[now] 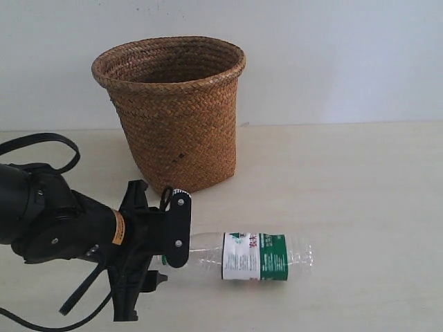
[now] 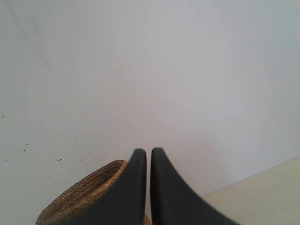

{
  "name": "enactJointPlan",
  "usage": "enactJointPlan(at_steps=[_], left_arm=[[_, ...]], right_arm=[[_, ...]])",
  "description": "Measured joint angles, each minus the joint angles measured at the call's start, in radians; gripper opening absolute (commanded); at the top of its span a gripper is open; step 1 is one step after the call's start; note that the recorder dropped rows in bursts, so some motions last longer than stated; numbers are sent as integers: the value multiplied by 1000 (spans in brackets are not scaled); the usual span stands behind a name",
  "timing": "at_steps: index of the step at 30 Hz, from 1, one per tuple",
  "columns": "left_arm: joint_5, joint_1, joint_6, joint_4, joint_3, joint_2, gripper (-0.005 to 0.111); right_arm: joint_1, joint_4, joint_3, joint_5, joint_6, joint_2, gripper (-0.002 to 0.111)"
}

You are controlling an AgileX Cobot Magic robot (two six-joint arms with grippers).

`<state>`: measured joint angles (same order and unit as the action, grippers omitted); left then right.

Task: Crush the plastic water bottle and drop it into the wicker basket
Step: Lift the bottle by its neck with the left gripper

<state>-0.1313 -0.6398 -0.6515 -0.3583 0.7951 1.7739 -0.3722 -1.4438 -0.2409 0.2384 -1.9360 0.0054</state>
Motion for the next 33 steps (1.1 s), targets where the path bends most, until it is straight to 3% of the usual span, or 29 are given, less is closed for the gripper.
enactJointPlan(at_steps=[9,21,27,33], left_arm=[[8,0,0,15,19,27,56],[-122,0,0,23,138,131,54],[-112,0,-9,23,148,143,37],[-110,0,-20,11,148,149,9]], right_arm=[[0,0,0,0,0,0,0],[0,0,0,0,0,0,0],[0,0,0,0,0,0,0],[0,0,0,0,0,0,0]])
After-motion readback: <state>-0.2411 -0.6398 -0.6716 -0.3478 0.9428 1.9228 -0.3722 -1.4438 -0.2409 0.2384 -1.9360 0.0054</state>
